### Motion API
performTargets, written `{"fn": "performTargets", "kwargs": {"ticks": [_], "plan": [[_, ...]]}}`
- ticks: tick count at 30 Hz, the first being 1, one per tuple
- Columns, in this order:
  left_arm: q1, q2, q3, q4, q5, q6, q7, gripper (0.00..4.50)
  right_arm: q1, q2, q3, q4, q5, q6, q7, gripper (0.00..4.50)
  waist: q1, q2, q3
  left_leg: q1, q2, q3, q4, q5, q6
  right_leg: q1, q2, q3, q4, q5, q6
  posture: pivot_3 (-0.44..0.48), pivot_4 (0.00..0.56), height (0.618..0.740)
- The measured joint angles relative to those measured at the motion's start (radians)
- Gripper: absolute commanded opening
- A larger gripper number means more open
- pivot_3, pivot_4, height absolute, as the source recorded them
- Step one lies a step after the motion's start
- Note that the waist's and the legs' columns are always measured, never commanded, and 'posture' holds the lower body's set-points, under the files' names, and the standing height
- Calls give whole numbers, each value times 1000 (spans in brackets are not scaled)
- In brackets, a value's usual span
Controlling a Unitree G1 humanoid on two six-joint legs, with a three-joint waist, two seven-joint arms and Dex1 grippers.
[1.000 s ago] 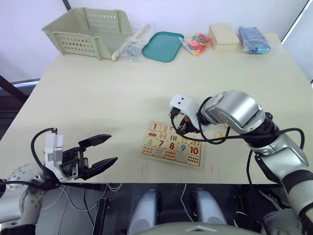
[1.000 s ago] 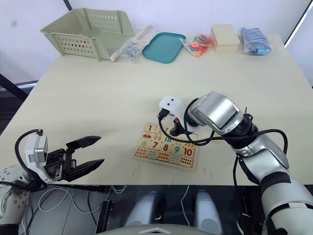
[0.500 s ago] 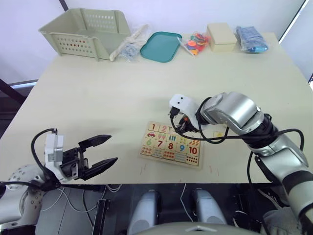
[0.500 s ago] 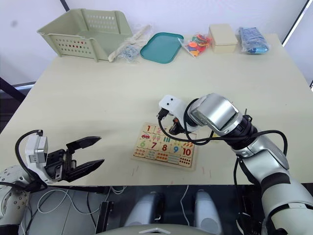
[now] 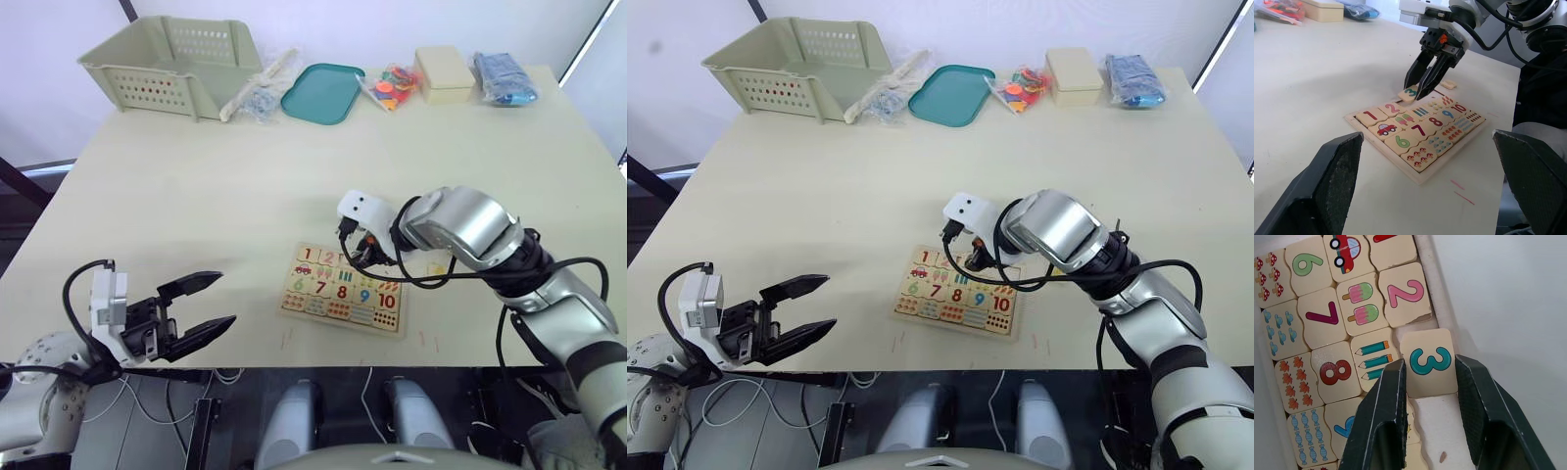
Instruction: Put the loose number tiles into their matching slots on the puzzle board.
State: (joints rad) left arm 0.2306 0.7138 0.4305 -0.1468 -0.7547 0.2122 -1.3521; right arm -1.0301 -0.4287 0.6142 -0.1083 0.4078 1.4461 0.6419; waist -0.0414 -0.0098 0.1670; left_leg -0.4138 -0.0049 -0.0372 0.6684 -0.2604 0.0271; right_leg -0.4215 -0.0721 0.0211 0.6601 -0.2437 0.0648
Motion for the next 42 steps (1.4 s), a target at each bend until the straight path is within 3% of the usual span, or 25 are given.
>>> {"fn": "performTargets", "kwargs": {"ticks": [42], "plan": [[20,-13,0,-29,0,0,26,4500,19,2,49,24,-59,-99,56,882,0,0,0,0,0,0,0,0,0,0,0,0,0,0,0,0,150,740]]}}
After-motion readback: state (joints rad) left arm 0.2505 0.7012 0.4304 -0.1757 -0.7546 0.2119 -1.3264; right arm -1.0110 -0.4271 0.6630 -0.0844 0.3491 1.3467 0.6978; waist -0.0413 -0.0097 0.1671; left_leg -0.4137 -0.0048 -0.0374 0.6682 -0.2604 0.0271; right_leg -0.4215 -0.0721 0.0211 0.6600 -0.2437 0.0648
